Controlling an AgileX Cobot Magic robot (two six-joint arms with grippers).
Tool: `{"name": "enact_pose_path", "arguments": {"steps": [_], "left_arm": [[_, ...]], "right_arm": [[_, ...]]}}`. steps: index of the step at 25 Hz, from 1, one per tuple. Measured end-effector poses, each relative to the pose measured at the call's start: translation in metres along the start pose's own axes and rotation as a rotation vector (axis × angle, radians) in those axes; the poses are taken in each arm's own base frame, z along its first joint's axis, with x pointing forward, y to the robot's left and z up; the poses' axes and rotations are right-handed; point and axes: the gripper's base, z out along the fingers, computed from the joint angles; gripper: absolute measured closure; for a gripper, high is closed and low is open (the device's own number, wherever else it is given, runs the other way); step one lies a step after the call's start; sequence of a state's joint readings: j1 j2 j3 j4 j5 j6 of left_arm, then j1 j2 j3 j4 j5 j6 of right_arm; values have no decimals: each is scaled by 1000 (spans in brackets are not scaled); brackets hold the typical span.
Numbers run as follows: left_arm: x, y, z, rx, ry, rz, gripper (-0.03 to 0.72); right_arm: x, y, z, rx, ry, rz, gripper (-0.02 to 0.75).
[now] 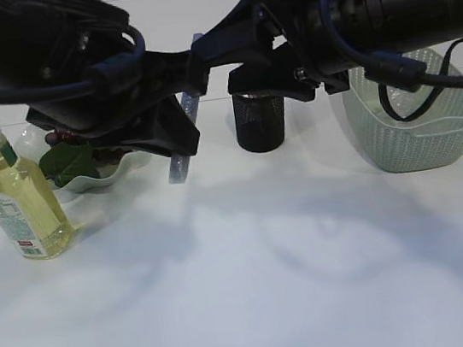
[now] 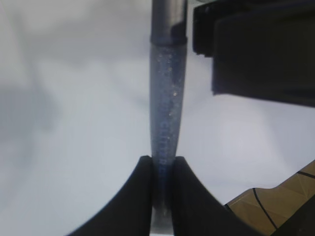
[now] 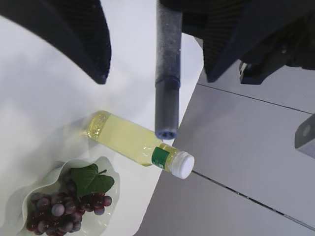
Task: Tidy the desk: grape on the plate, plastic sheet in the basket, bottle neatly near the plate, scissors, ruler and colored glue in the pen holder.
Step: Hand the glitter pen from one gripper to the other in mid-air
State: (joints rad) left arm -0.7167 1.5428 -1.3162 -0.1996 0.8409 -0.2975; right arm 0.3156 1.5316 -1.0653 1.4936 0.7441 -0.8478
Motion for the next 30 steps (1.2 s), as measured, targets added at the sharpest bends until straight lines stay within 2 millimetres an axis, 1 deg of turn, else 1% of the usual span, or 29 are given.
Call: {"name": "enact_pose_path", "arguments": {"steps": [7, 15, 30], "left_arm": [[-3, -3, -1, 22, -22, 1, 628], [-5, -4, -2, 41, -45, -2, 628], [-7, -9, -2, 93, -62, 0, 628]], "right_arm": [[-3, 3, 0, -34, -38, 3, 268], [-3, -4, 7, -53, -35, 31, 268], [-7, -1, 7, -82, -73, 37, 268]]}}
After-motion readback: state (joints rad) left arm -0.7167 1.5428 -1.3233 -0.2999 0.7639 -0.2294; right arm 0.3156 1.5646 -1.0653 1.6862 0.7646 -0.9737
